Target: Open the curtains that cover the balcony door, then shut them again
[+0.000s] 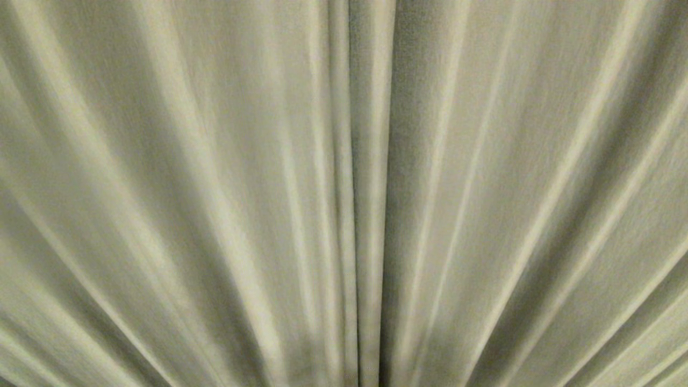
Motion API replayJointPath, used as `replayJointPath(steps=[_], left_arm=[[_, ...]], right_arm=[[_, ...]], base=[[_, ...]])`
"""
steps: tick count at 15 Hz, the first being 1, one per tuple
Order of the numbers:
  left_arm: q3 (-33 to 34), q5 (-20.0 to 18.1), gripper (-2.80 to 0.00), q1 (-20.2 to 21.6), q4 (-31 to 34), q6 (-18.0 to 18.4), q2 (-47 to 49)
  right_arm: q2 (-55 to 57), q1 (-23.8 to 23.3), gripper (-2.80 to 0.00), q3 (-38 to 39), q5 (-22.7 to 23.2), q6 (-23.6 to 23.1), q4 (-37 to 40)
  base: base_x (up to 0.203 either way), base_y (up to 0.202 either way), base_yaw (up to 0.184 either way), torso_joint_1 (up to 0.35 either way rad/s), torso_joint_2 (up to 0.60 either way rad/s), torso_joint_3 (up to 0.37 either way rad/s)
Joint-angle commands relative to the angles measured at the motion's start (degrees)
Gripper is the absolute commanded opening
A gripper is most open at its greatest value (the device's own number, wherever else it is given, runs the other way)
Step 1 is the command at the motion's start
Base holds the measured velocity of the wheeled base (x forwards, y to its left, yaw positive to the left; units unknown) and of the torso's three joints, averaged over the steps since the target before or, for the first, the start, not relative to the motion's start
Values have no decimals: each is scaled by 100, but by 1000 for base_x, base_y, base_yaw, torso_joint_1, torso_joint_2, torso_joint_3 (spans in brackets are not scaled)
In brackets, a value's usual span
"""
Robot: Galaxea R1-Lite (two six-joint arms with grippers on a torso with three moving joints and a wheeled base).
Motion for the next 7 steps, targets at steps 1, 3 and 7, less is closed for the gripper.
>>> replayJointPath(steps=[1,3,7], left_arm=[[0,0,-280,0,-1,2,-2],[0,0,-280,0,-1,2,-2],[0,0,-280,0,-1,2,-2]], right_arm=[[7,-2,-280,0,5,1,5],[7,-2,-280,-9,-14,41,20],[7,-2,-280,0,-14,38,5]], base=[[0,0,0,0,0,0],[0,0,0,0,0,0],[0,0,0,0,0,0]])
